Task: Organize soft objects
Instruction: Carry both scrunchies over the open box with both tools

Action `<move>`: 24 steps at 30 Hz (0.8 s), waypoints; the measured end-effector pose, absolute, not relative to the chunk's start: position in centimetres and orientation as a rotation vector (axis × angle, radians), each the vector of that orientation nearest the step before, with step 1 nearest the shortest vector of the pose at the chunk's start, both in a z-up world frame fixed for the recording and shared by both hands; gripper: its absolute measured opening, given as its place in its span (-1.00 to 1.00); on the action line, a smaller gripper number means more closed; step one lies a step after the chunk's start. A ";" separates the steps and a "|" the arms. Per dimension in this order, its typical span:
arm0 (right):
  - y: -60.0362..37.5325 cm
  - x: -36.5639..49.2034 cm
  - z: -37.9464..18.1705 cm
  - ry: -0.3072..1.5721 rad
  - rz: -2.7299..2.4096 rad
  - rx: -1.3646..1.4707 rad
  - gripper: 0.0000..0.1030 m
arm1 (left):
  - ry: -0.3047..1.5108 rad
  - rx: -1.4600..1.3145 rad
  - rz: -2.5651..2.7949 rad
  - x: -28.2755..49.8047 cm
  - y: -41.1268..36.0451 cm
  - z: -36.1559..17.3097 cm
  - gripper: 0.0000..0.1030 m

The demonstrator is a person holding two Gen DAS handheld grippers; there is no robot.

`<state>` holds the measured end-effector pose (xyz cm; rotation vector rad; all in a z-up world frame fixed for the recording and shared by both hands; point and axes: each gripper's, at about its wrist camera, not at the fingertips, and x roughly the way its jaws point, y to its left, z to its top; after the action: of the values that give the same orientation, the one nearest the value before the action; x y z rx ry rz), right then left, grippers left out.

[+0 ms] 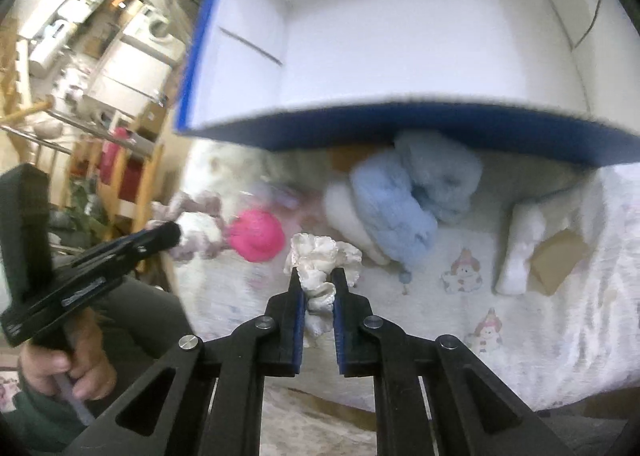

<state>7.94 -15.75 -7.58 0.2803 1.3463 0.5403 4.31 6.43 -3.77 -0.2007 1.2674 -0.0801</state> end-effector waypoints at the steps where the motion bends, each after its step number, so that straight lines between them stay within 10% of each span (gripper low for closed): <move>1: -15.9 7.8 -6.8 1.327 0.542 0.283 -0.73 | 1.259 -0.204 -0.081 4.4 5.9 -3.8 -0.84; 24: -21.7 9.2 2.5 1.085 0.407 0.275 -0.73 | 1.065 -0.118 -0.130 8.4 0.7 4.4 -0.84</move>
<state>9.17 -21.73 2.45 0.2751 1.0846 0.4067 8.42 0.74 4.37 -0.1179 1.0653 -0.1299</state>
